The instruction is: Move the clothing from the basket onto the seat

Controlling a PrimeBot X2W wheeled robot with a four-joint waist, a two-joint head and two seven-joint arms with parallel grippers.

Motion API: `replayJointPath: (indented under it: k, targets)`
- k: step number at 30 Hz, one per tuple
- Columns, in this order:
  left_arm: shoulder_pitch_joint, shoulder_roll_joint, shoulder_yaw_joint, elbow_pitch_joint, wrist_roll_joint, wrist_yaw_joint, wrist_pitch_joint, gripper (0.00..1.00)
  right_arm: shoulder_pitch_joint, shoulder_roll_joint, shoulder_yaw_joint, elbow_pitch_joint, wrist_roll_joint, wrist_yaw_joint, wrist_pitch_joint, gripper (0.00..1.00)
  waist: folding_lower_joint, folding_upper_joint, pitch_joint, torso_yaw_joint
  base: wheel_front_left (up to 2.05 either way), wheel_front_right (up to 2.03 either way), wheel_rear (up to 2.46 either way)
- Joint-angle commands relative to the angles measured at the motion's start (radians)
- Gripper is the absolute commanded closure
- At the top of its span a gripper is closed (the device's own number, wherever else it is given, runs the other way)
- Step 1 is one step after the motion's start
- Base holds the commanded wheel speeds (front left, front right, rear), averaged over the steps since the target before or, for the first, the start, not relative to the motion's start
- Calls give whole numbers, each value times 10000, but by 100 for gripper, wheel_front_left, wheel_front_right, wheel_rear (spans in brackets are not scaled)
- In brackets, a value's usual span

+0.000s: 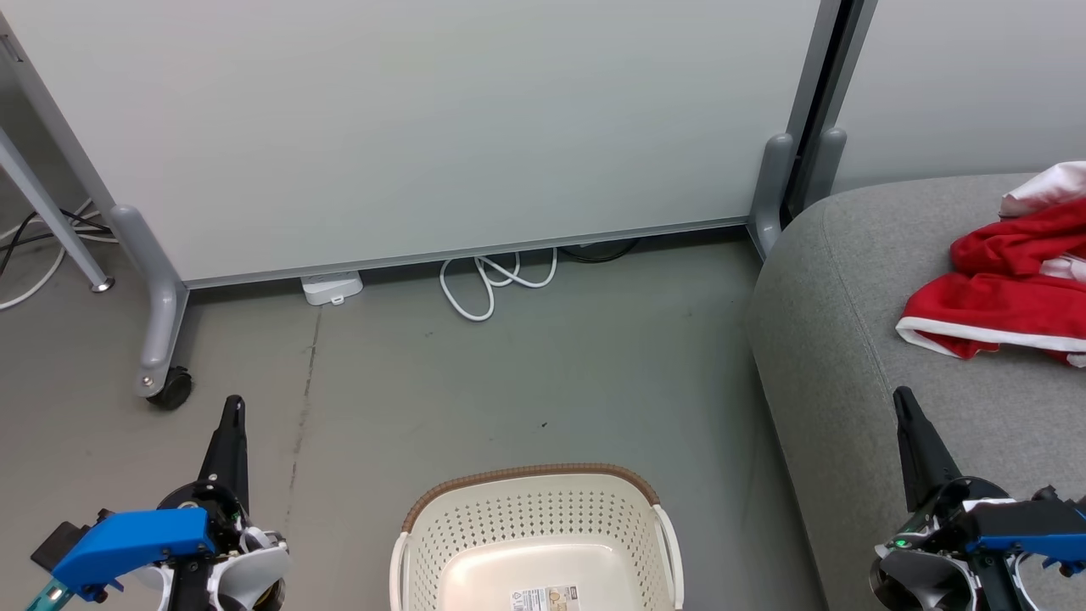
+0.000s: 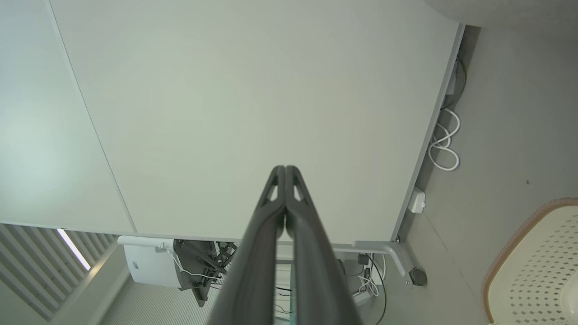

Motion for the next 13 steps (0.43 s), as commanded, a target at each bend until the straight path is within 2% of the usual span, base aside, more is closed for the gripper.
replayJointPath:
  k: [1, 13]
  targets:
    - [-142, -14, 40, -48, -86, -28, 53, 100, -144, -62, -22, -37, 111, 7, 36, 100, 0, 0, 1, -2, 0, 0, 0]
    - [-125, -13, 35, -45, -86, -28, 49, 100, -127, -61, -20, -36, 94, 7, 36, 100, 0, 0, 1, -2, 0, 0, 0]
